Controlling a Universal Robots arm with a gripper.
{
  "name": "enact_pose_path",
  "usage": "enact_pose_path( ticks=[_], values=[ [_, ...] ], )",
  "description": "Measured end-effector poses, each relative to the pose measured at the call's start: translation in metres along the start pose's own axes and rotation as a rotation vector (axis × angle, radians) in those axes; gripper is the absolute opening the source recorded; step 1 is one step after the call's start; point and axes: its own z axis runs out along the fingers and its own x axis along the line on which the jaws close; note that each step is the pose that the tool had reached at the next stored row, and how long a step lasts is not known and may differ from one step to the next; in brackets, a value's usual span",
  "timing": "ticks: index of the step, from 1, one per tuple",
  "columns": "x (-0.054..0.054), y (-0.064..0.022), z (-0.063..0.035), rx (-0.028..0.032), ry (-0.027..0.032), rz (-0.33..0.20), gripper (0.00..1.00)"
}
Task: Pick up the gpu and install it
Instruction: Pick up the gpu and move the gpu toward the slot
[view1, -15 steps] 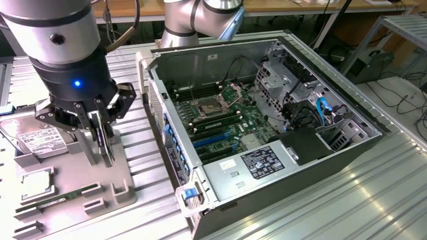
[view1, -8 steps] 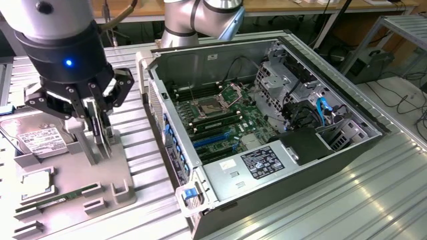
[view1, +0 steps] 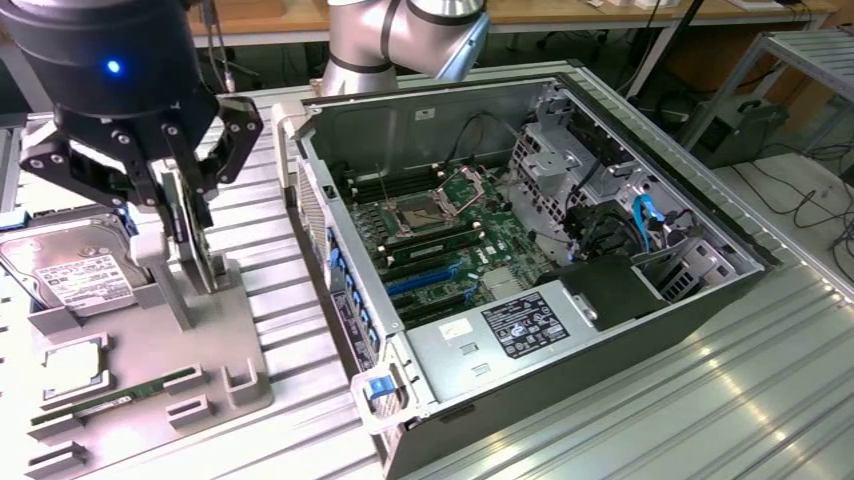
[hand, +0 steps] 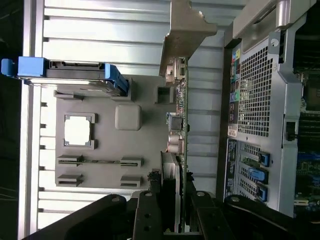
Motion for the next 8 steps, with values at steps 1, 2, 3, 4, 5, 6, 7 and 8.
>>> enact_pose_path(
  ticks=[1,2,3,4,5,6,7,8],
  values=[
    [0.0,0.0001,-0.0031,0.0,0.0,0.0,0.28],
    [0.0,0.0003,-0.0065,0.0,0.0,0.0,0.28],
    [0.0,0.0004,-0.0093,0.0,-0.0001,0.0,0.28],
    [0.0,0.0005,-0.0116,0.0,0.0,0.0,0.28],
    [0.0,0.0007,-0.0155,0.0,0.0001,0.0,0.28],
    [0.0,0.0008,-0.0185,0.0,0.0,0.0,0.28],
    [-0.001,0.001,-0.0221,-0.0001,-0.0001,0.0,0.28],
    [-0.001,0.0011,-0.0261,0.0,0.0,0.0,0.28]
  ],
)
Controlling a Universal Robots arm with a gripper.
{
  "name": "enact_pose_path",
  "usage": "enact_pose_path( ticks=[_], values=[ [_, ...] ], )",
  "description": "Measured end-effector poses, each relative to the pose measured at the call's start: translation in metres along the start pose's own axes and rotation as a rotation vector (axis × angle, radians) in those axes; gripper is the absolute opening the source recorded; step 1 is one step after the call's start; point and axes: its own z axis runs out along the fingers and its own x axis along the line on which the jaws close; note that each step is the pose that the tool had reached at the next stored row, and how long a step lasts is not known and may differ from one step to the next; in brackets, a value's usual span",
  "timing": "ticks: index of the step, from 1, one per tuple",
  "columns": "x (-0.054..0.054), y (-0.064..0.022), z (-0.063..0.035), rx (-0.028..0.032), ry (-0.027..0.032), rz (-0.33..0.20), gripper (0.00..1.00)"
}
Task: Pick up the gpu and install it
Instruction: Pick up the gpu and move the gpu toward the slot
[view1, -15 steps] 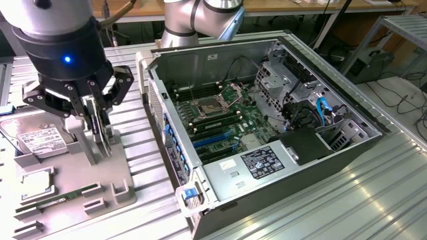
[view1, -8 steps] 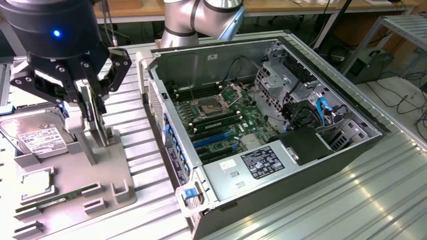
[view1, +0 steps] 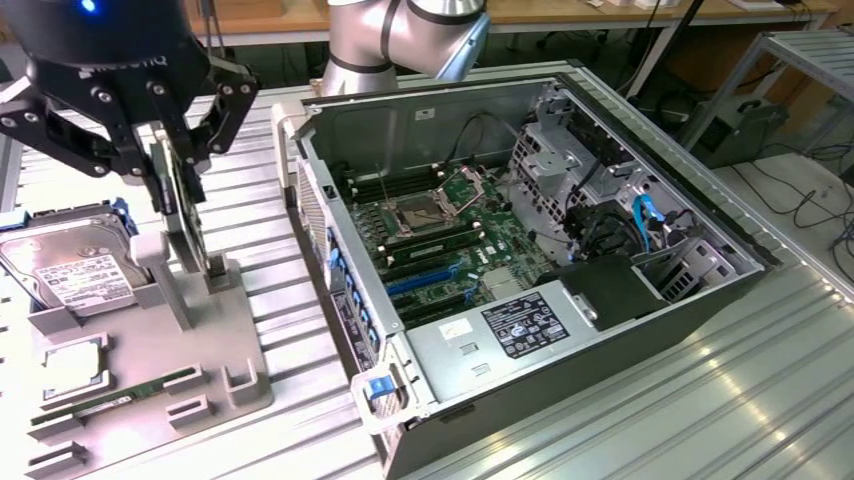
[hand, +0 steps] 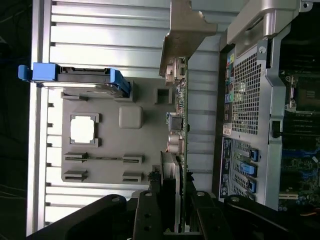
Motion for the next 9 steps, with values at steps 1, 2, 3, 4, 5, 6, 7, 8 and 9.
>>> enact_pose_path(
  ticks=[1,2,3,4,5,6,7,8,9],
  values=[
    [-0.0001,0.0001,-0.0039,0.0,0.0,0.0,0.28],
    [-0.0001,0.0003,-0.0067,-0.0001,-0.0001,0.0,0.28],
    [-0.0003,0.0005,-0.0107,-0.0002,-0.0001,0.0,0.28],
    [-0.0003,0.0005,-0.0127,-0.0001,-0.0001,0.0,0.28],
    [-0.0003,0.0005,-0.0127,-0.0002,-0.0001,0.0,0.28],
    [-0.0003,0.0005,-0.0127,-0.0001,-0.0001,0.0,0.28],
    [-0.0003,0.0005,-0.0127,-0.0002,-0.0002,0.0,0.28],
    [-0.0003,0.0005,-0.0127,-0.0001,-0.0002,0.0,0.28],
    [-0.0011,0.0005,-0.0128,-0.0001,0.0,0.0,0.28]
  ],
)
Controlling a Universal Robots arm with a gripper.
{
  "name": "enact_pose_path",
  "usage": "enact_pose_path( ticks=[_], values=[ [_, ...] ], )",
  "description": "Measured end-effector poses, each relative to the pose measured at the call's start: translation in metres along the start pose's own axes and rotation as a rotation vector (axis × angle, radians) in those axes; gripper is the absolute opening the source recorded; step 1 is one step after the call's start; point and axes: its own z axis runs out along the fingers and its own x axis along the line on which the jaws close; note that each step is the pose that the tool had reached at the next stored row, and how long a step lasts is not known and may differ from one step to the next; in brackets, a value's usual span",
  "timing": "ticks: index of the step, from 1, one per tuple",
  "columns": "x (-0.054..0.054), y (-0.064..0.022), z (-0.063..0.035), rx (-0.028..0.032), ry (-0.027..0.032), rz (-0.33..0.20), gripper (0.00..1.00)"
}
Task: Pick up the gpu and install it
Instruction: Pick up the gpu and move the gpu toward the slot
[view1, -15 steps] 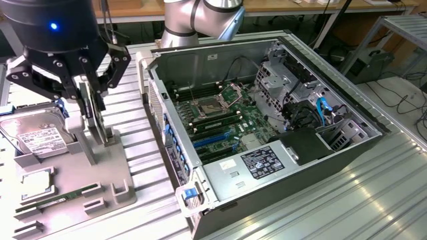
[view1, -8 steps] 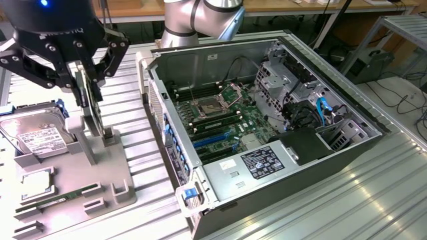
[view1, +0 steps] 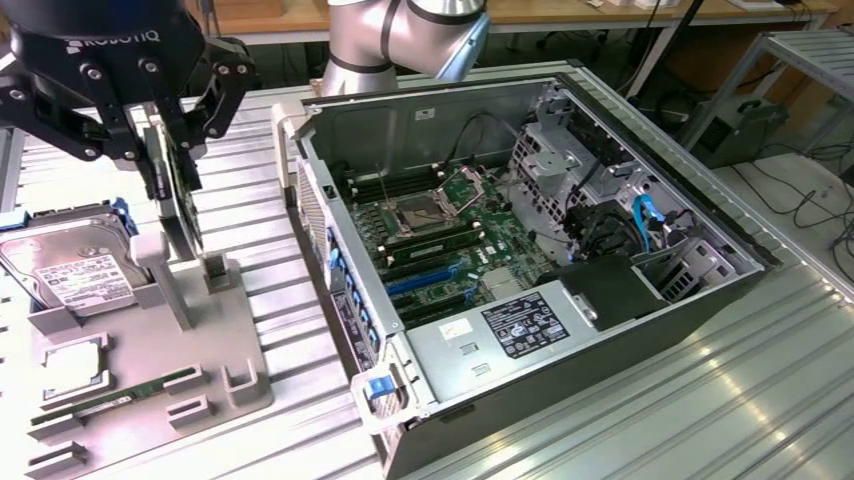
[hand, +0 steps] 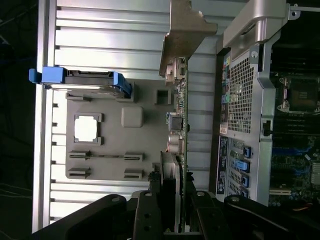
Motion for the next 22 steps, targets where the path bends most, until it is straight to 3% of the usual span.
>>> enact_pose_path(
  ticks=[22],
  values=[
    [-0.04,-0.0019,0.0009,0.0,0.0,0.0,0.28]
  ],
)
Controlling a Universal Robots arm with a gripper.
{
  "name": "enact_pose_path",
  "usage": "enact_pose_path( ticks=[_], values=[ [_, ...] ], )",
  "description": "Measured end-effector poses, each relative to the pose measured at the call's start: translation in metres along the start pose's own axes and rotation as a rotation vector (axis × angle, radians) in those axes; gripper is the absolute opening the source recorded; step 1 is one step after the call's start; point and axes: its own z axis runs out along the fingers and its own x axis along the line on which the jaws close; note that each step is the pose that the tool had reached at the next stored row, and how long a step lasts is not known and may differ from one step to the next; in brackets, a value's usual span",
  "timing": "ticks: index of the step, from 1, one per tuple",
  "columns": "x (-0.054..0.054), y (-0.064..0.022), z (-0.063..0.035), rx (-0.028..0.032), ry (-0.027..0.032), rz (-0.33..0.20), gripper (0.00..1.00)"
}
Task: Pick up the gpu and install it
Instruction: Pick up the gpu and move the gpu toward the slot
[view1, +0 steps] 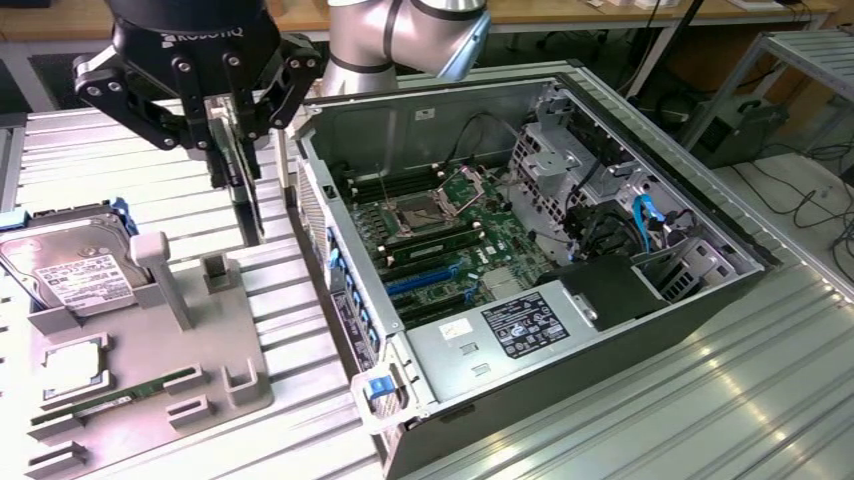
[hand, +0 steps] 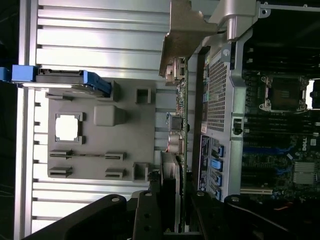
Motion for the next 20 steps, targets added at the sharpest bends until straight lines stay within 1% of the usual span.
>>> enact_pose_path(
  ticks=[9,20],
  values=[
    [-0.017,-0.0009,0.0004,-0.0001,-0.0001,0.0,0.28],
    [-0.033,-0.0016,0.001,-0.0001,0.0,0.0,0.28]
  ],
)
